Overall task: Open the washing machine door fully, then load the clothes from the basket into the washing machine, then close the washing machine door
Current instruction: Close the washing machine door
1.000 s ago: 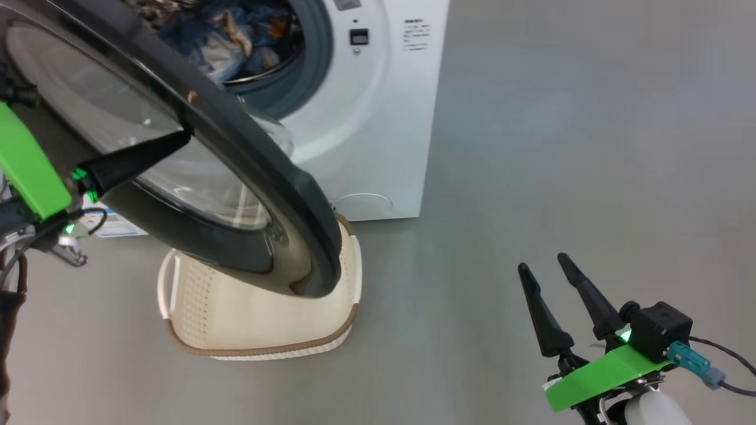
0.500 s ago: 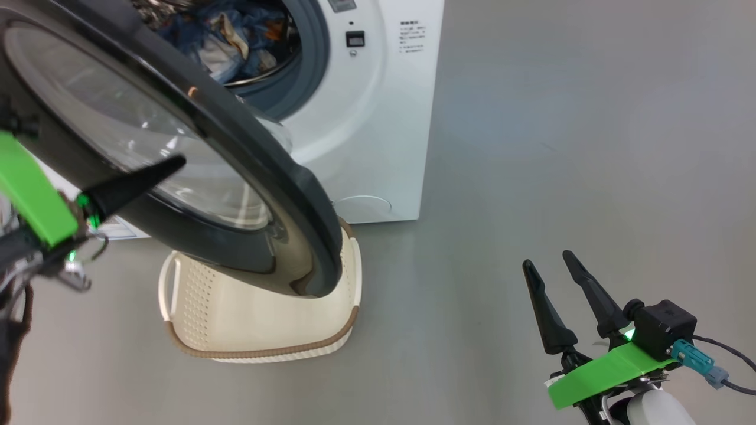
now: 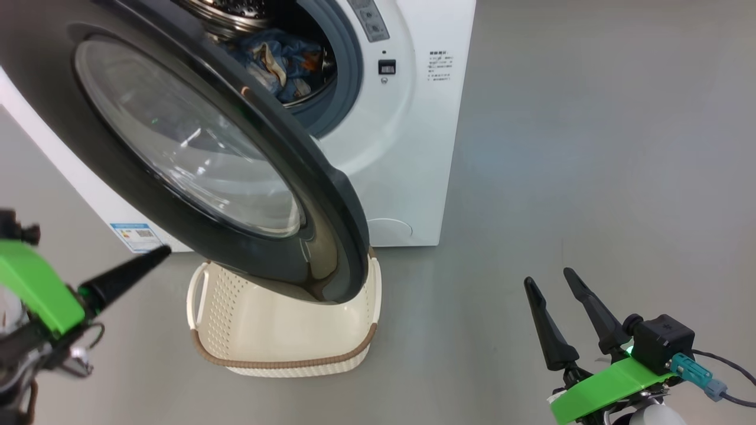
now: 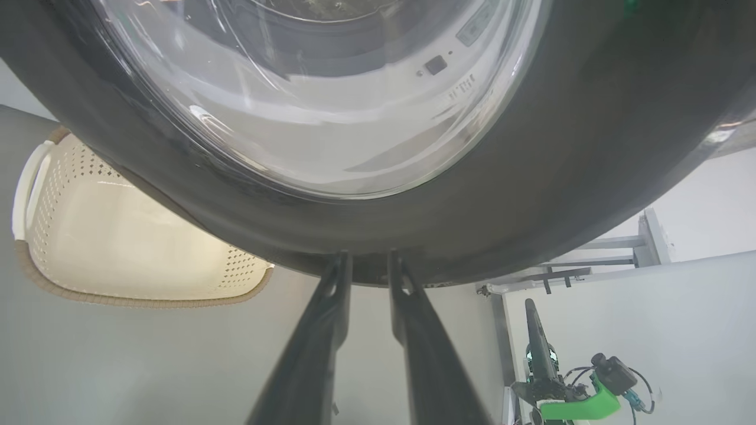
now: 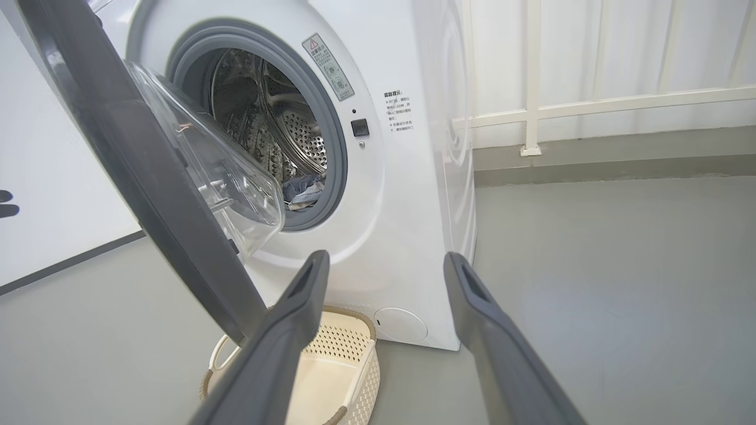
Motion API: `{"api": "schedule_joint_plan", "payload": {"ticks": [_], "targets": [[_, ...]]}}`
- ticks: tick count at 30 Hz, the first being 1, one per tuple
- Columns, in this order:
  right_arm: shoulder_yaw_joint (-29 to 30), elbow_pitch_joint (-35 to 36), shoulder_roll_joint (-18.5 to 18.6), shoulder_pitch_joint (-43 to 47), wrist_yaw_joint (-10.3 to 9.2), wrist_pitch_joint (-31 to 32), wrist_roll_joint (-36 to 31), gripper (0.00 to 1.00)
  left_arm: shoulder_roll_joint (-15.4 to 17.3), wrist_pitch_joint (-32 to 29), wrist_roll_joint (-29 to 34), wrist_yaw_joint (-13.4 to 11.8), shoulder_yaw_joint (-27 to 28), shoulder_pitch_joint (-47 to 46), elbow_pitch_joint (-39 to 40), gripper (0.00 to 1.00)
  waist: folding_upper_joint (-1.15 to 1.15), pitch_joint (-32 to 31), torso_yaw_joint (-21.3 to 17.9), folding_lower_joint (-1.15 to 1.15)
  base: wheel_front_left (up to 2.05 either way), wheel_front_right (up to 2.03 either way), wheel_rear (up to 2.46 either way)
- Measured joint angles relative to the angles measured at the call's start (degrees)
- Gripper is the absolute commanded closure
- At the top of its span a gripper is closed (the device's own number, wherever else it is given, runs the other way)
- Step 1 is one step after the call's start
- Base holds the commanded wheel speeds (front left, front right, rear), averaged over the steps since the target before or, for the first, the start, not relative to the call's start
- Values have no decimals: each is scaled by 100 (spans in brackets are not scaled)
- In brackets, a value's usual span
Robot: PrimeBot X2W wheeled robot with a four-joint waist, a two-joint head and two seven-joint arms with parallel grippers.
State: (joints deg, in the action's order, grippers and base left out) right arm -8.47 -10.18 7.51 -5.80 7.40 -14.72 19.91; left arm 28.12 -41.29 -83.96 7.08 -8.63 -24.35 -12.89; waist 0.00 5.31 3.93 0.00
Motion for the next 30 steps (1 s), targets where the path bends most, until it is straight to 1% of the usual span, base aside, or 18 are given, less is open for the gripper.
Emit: {"api": "schedule_joint_plan", "payload": {"ticks": [1, 2, 3, 4, 5, 8, 10, 11, 13, 18, 20, 30], "targets": [[-5, -1, 2, 3, 0, 0, 0, 0, 0, 64, -14, 0, 19, 105, -1, 67, 0, -24, 5, 0, 0, 0, 0], [-11, -1, 4, 11, 0, 0, 0, 0, 0, 131, -36, 0, 40, 208, 0, 63, 0, -45, 6, 0, 0, 0, 0], [-14, -2, 10, 25, 0, 0, 1, 0, 2, 194, -57, 0, 59, 309, 0, 56, 0, -65, 4, 0, 0, 0, 0], [-15, -3, 14, 50, 0, 0, 1, 0, 7, 259, -57, 0, 73, 414, 0, 53, 0, -86, -1, 0, 0, 0, 0], [-14, -1, 23, 85, 0, 0, 3, 0, 12, 332, -56, 0, 89, 519, 0, 45, 0, -101, -9, 0, 0, 0, 0], [-7, -8, 51, 179, 0, 0, 29, 0, 36, 538, -54, 0, 93, 813, 1, 1, 0, -134, -27, 0, 0, 0, 0], [1, -7, 65, 221, 0, 0, 30, 0, 52, 731, -7, 0, 83, 975, -7, 0, 0, -140, -38, 0, 0, 0, 0], [1, -7, 65, 221, 0, 0, 30, 0, 52, 731, -7, 0, 83, 975, -7, 0, 0, -140, -38, 0, 0, 0, 0], [9, -12, 68, 242, 0, 0, 36, 0, 92, 968, 114, 0, 56, 1122, -54, 0, 0, -146, -52, 0, 0, 0, 0], [11, -23, 81, 246, 0, 0, 44, 0, 71, 1570, 194, 0, -2, 1412, -186, 0, 0, -175, -115, 0, 0, 0, 0], [14, -33, 98, 247, 0, 0, 45, 0, 76, 1885, 375, 0, -70, 1521, -200, 0, 0, -184, -148, 0, 0, 0, 0], [56, -29, 116, 247, 0, 0, 44, 0, 24, 3526, 638, 0, -465, 1922, -204, 0, 0, -142, -359, 0, 0, 0, 0]]}}
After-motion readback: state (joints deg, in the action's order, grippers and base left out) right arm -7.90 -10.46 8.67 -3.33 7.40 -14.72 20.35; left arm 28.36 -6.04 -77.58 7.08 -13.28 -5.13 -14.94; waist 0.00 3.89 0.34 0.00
